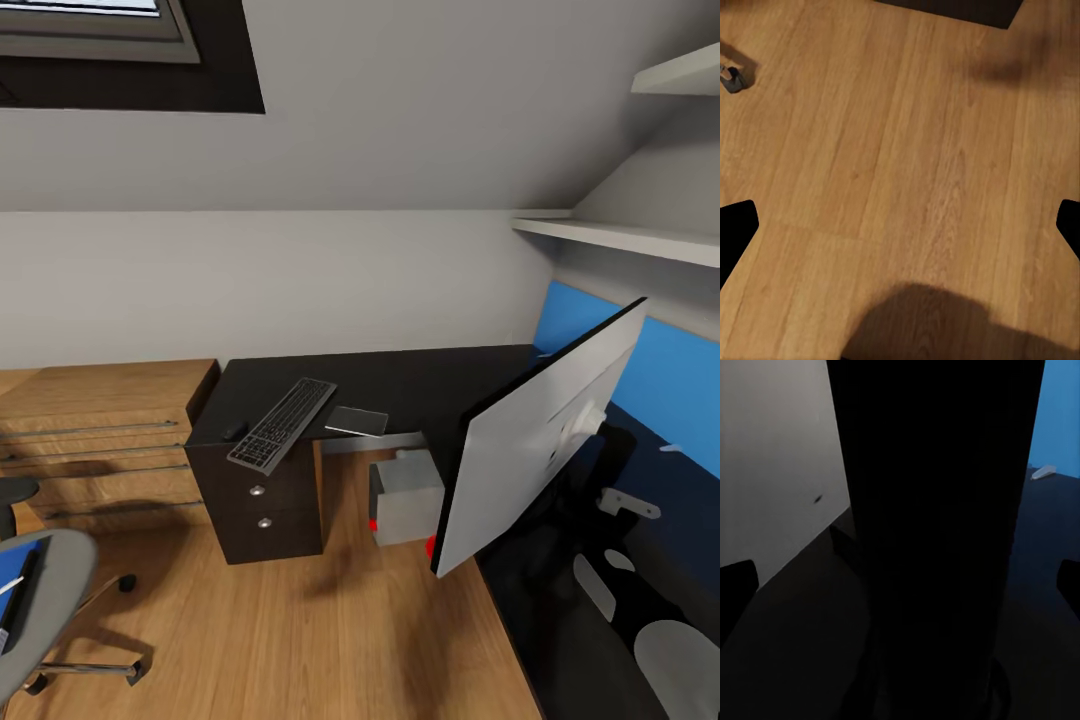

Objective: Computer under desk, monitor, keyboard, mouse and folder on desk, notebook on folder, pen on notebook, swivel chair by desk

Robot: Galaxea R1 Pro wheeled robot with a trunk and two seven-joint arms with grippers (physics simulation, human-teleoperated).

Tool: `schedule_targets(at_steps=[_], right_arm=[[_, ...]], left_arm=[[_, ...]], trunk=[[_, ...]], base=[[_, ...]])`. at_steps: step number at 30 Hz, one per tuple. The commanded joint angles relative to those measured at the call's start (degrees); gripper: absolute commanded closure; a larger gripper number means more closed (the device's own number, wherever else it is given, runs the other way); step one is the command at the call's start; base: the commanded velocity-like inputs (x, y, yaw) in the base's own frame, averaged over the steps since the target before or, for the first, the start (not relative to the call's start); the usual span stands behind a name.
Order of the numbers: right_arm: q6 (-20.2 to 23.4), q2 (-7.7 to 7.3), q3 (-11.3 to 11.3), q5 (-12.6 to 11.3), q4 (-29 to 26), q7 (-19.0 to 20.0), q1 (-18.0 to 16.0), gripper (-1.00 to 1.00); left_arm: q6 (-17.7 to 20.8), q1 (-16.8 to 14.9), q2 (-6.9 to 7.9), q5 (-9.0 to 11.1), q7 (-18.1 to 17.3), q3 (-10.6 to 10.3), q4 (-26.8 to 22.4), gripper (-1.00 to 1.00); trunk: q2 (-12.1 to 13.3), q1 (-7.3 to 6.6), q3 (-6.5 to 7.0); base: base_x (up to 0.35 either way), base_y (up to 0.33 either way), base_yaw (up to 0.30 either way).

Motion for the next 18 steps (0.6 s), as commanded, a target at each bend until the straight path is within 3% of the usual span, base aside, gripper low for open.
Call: schedule_targets(at_steps=[1, 18], right_arm=[[-0.17, -0.01, 0.08, -0.26, 0.01, -0.08, -0.03, -1.0], [-0.22, -0.08, 0.05, -0.22, 0.01, -0.08, -0.03, -1.0]], left_arm=[[-0.17, -0.02, 0.01, 0.51, 0.07, -0.21, 0.02, -1.0], [-0.17, -0.02, -0.03, 0.51, 0.07, -0.21, 0.02, -1.0]], trunk=[[-0.04, 0.0, -0.06], [-0.04, 0.0, -0.06]], base=[[0.009, 0.0, 0.0], [0.002, 0.0, 0.0]])
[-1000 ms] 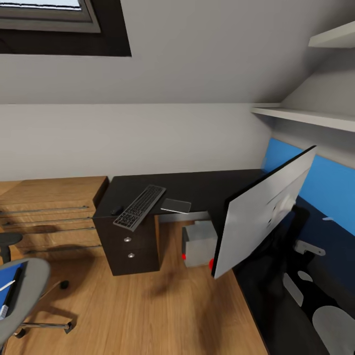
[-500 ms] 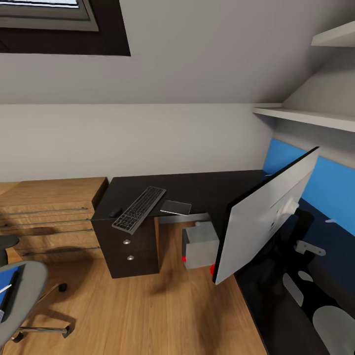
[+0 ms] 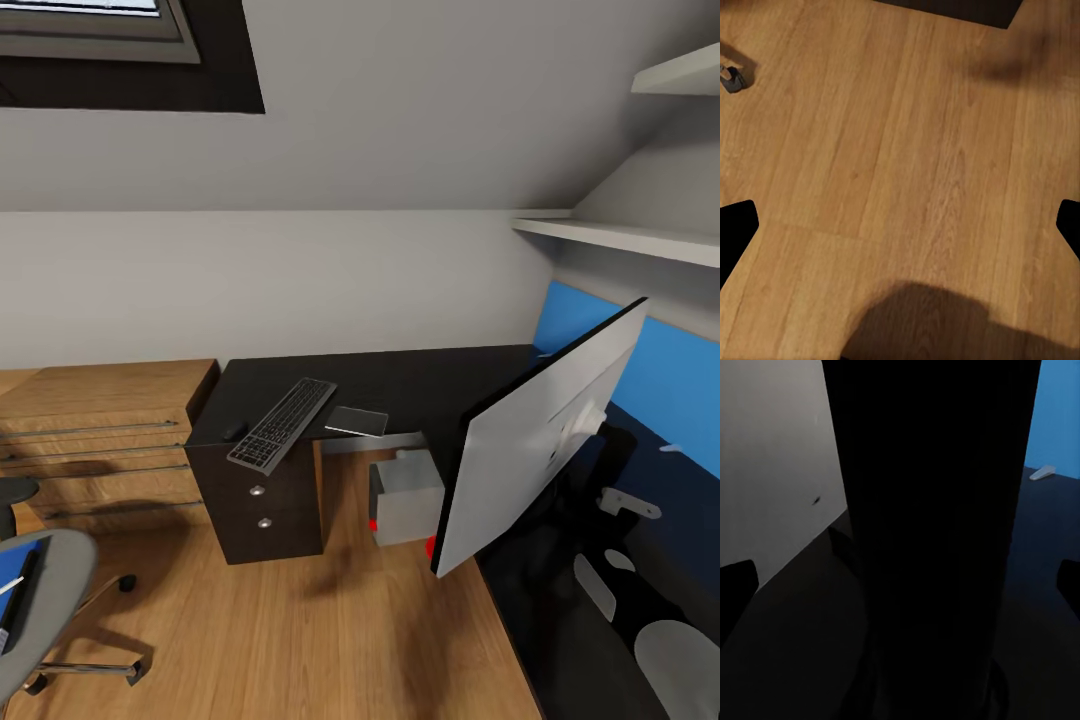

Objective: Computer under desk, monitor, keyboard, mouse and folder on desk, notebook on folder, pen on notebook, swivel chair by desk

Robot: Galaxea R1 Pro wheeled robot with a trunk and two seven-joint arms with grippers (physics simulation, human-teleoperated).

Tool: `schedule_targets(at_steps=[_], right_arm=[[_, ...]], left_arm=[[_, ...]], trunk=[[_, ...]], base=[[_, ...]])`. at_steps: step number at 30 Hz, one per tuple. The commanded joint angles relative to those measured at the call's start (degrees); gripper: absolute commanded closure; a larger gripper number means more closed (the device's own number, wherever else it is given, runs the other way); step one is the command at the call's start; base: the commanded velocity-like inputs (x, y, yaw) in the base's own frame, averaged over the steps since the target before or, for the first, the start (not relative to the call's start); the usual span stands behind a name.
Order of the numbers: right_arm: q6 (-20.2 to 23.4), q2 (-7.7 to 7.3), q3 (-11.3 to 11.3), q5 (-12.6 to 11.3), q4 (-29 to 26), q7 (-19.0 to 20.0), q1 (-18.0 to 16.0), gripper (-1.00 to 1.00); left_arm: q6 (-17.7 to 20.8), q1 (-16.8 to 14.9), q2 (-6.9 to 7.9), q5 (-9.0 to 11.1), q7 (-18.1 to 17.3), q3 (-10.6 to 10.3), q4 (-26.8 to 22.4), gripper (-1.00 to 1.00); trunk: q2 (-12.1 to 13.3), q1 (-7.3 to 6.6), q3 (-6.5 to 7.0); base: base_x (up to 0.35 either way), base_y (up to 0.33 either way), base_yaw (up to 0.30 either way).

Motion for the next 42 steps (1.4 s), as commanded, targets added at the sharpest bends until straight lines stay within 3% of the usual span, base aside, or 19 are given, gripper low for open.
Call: schedule_targets(at_steps=[1, 42], right_arm=[[-0.16, -0.02, 0.1, -0.27, 0.01, -0.08, -0.03, -1.0], [-0.21, -0.04, 0.1, -0.19, 0.05, -0.08, -0.03, -1.0]], left_arm=[[-0.17, -0.03, 0.0, 0.51, 0.07, -0.2, 0.02, -1.0], [-0.13, -0.03, 0.01, 0.46, 0.07, -0.2, 0.02, -1.0]], trunk=[[-0.04, 0.0, -0.06], [-0.04, 0.0, -0.06]], base=[[0.0, 0.0, 0.0], [0.0, -0.027, 0.0]])
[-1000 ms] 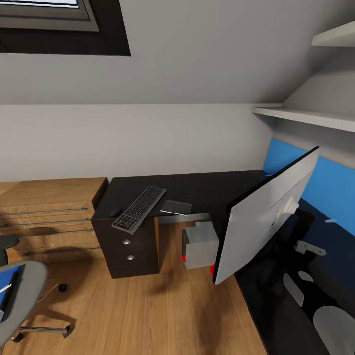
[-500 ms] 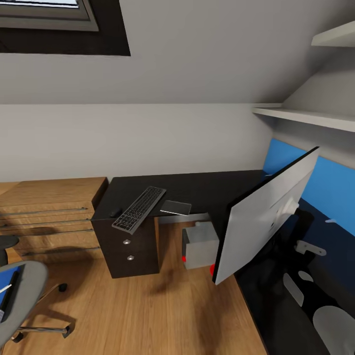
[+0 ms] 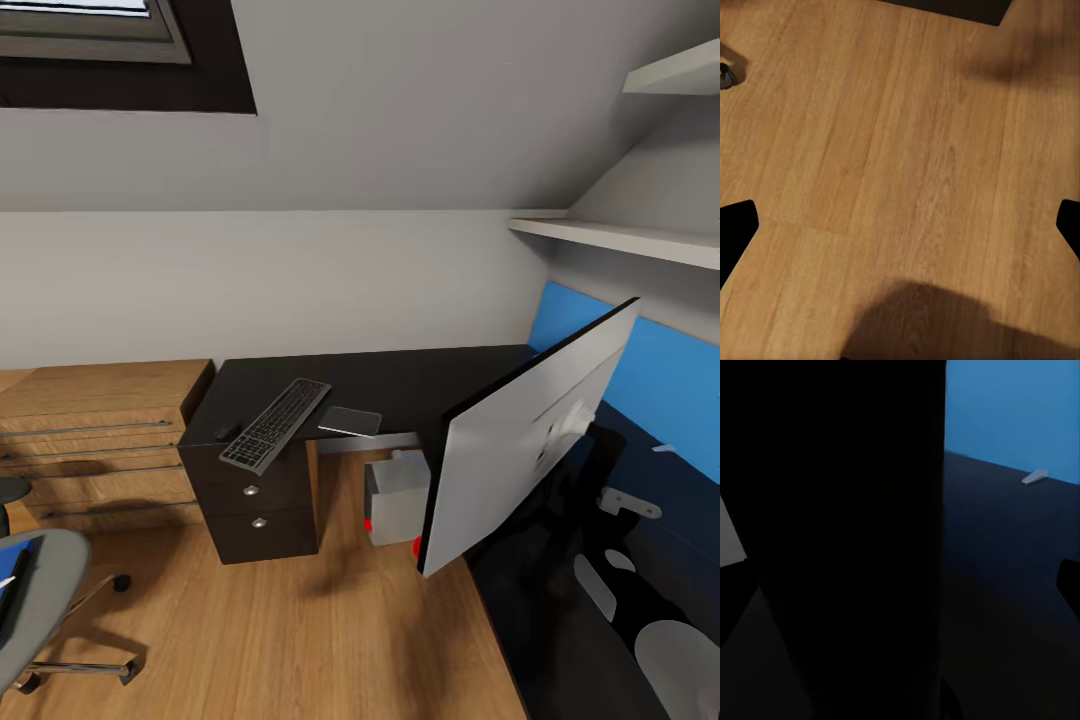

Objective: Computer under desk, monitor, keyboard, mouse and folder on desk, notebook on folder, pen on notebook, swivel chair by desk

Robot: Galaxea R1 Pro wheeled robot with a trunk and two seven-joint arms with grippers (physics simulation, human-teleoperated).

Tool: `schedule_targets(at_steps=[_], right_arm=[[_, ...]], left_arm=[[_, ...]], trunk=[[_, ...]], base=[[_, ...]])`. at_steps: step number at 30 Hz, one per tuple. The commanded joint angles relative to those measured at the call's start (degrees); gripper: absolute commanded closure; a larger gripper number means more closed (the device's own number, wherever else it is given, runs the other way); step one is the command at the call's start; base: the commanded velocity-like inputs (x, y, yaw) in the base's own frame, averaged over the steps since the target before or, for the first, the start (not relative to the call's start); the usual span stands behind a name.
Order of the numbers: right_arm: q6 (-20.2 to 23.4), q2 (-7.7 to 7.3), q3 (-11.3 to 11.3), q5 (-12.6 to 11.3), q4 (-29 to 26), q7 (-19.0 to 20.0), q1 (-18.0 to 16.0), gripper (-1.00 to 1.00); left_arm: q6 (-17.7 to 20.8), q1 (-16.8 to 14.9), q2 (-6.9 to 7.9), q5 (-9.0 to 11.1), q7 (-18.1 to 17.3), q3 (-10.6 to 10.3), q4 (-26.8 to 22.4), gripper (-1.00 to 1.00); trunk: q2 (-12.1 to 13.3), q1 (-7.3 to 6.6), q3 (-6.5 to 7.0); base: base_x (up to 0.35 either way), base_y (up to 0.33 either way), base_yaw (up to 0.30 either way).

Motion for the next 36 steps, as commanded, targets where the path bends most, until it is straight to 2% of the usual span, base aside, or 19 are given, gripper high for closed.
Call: schedule_targets(at_steps=[1, 31, 32, 36], right_arm=[[-0.17, -0.01, 0.1, -0.25, 0.0, -0.08, -0.03, -1.0], [-0.23, -0.01, 0.1, -0.23, 0.05, -0.08, -0.03, -1.0], [-0.24, -0.01, 0.1, -0.23, 0.05, -0.08, -0.03, 1.0], [-0.26, -0.01, 0.1, -0.22, 0.05, -0.08, -0.03, 1.0]], left_arm=[[-0.16, -0.02, 0.0, 0.52, 0.07, -0.2, 0.02, -1.0], [-0.19, -0.02, 0.0, 0.54, 0.07, -0.2, 0.02, -1.0], [-0.2, -0.02, 0.0, 0.54, 0.07, -0.2, 0.02, -1.0], [-0.21, -0.02, 0.06, 0.54, 0.07, -0.2, 0.02, -1.0]], trunk=[[-0.04, 0.0, -0.06], [-0.04, 0.0, -0.06], [-0.04, 0.0, -0.06], [-0.04, 0.0, -0.06]], base=[[0.0, -0.013, 0.0], [0.0, -0.002, 0.0], [0.0, 0.0, 0.0], [0.0, 0.0, 0.0]])
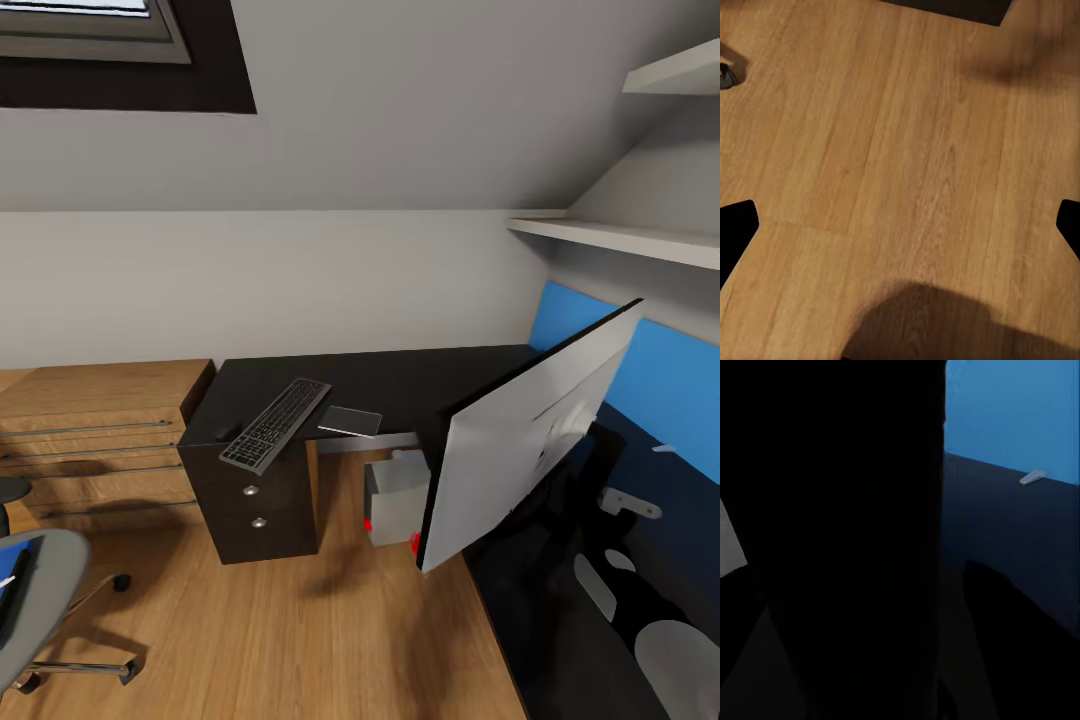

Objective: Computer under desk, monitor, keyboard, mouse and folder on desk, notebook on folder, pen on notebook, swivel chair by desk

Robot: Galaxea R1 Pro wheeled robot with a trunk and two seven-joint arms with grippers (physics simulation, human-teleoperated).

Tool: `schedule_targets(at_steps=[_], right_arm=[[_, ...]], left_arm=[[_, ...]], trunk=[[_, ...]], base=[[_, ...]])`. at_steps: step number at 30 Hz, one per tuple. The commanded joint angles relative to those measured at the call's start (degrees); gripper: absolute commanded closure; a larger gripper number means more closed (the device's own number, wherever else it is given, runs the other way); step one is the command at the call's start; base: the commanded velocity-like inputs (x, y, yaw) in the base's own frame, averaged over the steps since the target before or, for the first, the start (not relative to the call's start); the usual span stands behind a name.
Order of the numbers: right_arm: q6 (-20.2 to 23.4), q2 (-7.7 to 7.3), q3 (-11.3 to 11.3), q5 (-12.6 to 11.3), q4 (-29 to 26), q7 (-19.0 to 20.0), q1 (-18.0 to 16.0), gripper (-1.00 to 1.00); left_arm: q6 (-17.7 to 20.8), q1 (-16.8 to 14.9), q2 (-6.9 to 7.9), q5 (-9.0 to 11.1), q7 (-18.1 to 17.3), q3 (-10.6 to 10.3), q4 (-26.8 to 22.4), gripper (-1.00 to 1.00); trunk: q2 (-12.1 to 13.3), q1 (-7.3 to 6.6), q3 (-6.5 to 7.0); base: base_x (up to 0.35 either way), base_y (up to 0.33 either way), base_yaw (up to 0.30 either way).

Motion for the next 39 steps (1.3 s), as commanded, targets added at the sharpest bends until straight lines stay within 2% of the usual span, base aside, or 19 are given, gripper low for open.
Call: schedule_targets(at_steps=[1, 27, 39], right_arm=[[-0.08, 0.0, 0.23, -0.13, 0.01, 0.04, -0.02, 1.0], [0.0, 0.0, 0.25, -0.14, 0.01, 0.04, -0.02, 1.0], [0.0, 0.04, 0.31, -0.13, 0.01, 0.04, -0.02, 1.0]], left_arm=[[-0.18, -0.03, 0.01, 0.51, 0.07, -0.2, 0.03, -1.0], [-0.19, -0.06, 0.02, 0.52, 0.07, -0.17, 0.03, -1.0], [-0.16, -0.06, 0.02, 0.52, 0.07, -0.2, 0.03, -1.0]], trunk=[[-0.03, 0.0, -0.06], [-0.03, 0.0, -0.06], [-0.03, 0.0, -0.06]], base=[[0.0, 0.0, 0.0], [-0.002, 0.0, 0.0], [-0.215, 0.0, 0.0]])
